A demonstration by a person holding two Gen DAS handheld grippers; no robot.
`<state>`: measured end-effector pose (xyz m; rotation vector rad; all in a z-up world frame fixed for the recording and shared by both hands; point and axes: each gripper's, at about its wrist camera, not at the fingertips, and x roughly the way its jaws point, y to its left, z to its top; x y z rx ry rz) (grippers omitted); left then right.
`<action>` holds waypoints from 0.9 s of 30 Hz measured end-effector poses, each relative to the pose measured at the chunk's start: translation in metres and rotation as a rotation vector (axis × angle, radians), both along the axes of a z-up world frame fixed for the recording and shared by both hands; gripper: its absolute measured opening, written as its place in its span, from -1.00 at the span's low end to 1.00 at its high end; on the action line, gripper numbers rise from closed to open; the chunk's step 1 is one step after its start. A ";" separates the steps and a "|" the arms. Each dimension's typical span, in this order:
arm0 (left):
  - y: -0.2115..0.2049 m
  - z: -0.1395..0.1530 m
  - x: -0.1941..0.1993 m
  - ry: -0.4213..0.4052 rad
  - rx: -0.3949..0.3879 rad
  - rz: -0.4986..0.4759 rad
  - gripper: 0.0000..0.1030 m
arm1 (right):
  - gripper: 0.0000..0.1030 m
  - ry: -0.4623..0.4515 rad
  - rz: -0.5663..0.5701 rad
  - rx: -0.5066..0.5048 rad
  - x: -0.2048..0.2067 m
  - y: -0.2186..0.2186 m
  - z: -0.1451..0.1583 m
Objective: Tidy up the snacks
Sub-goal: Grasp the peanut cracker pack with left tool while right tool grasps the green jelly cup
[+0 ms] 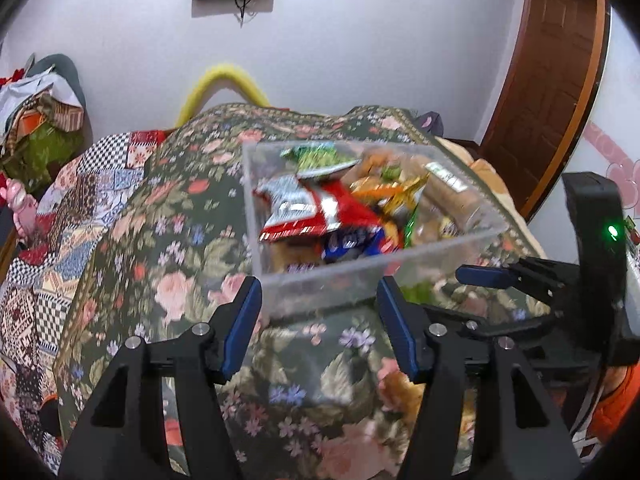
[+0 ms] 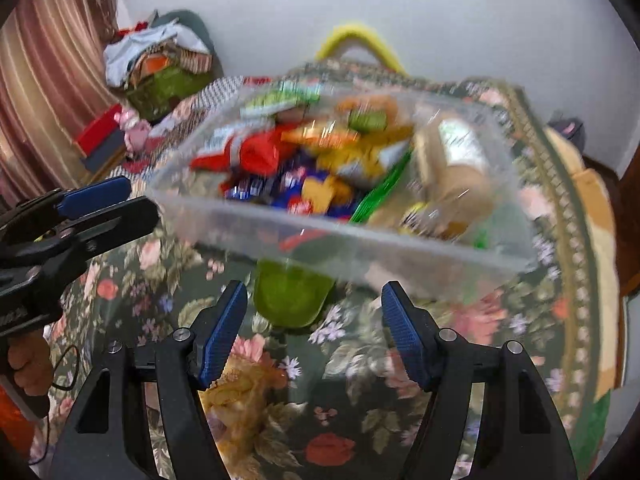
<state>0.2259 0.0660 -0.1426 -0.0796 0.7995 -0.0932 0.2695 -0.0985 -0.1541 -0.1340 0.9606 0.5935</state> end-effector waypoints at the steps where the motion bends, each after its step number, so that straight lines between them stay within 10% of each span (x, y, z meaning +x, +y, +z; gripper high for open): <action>1: 0.002 -0.003 -0.001 0.005 -0.002 0.002 0.16 | 0.29 0.012 0.001 -0.005 0.002 0.003 -0.003; 15: 0.006 -0.036 -0.010 0.075 -0.032 0.009 0.16 | -0.10 0.126 0.007 0.031 0.017 0.017 -0.022; 27: -0.045 -0.030 -0.034 0.115 -0.077 -0.073 0.19 | -0.10 -0.006 -0.058 0.022 -0.029 -0.041 0.004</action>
